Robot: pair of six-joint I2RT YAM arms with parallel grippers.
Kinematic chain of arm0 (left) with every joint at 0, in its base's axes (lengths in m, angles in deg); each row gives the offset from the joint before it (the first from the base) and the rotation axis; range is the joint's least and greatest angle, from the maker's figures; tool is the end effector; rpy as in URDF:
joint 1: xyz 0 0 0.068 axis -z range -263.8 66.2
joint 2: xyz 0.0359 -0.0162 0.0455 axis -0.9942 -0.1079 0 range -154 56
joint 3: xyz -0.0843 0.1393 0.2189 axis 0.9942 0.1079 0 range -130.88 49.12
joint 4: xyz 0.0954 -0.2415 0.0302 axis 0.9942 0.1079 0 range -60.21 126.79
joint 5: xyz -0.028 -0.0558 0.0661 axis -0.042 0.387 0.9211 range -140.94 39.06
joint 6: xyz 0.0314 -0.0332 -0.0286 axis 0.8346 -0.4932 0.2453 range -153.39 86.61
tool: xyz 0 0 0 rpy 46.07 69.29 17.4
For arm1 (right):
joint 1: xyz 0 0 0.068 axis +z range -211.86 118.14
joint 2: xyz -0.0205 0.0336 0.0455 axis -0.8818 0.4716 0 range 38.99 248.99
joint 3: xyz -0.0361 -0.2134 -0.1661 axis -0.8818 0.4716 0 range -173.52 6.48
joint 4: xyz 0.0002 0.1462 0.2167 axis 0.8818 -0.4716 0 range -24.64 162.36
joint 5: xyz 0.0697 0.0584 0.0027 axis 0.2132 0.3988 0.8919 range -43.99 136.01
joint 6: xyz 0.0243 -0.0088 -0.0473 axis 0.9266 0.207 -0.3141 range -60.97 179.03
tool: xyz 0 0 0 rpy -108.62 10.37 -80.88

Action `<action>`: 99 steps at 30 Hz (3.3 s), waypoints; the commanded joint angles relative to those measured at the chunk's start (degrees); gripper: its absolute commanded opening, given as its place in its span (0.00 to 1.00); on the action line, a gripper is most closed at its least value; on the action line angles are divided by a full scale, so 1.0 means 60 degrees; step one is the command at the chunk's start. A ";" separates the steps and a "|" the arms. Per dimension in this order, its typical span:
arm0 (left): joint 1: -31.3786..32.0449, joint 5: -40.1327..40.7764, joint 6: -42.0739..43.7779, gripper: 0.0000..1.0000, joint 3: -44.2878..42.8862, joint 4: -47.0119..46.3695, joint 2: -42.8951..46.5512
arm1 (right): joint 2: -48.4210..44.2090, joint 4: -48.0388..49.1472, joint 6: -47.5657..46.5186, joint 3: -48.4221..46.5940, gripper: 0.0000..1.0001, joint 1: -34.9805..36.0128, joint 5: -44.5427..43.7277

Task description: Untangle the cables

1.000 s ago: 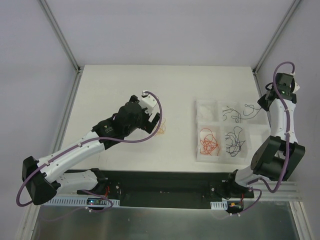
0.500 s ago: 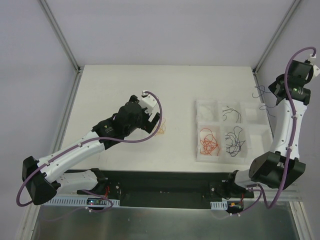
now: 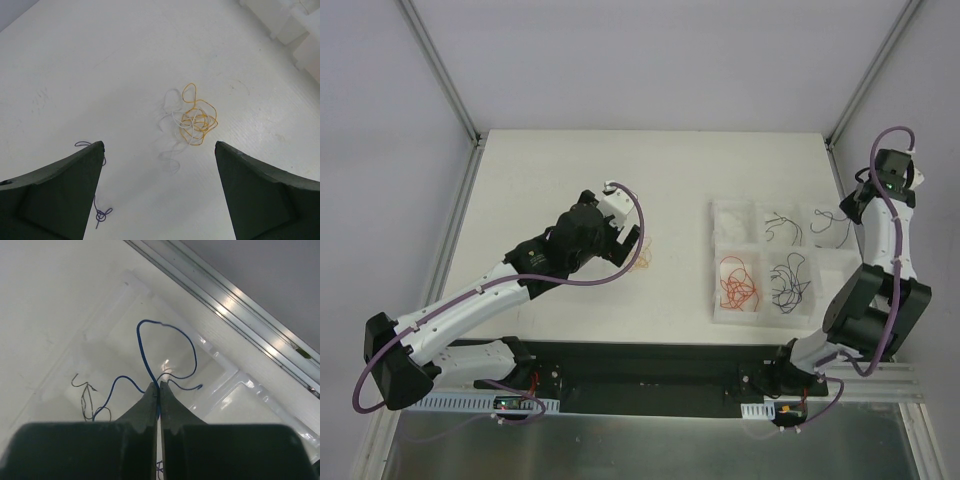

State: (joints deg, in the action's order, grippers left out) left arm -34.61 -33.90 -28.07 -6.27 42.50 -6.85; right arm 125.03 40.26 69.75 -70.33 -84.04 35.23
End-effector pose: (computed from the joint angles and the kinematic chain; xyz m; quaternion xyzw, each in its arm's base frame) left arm 0.1724 -0.1836 0.3388 0.2961 0.7597 -0.0987 0.5705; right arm 0.3077 -0.1326 0.3249 0.2940 0.8590 -0.1261 0.3997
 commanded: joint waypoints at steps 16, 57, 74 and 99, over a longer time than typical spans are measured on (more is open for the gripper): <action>-0.0243 -0.0685 -0.0858 0.96 -0.0508 0.0269 -0.1184 | -0.0129 -0.0848 -0.0439 0.0291 0.51 0.0515 -0.0357; -0.3276 -0.6970 -0.5692 0.37 0.1337 -0.1298 -0.4627 | 0.3663 0.4354 0.0601 0.1568 0.50 0.9379 0.5169; -0.3276 -0.7439 -0.5765 0.32 0.1059 -0.1576 -0.5111 | 0.3986 0.4163 0.0703 0.1318 0.13 0.9745 0.4084; -0.3335 0.1598 -0.2560 0.00 -0.0639 0.0606 0.3589 | 0.1363 0.1995 -0.2182 0.1216 0.01 0.8999 -0.0736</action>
State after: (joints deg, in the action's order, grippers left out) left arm -54.55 -34.16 -50.58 -6.54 45.16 11.80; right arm 135.30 54.05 58.89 -61.74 -29.75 33.72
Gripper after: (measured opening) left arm 0.007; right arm 0.009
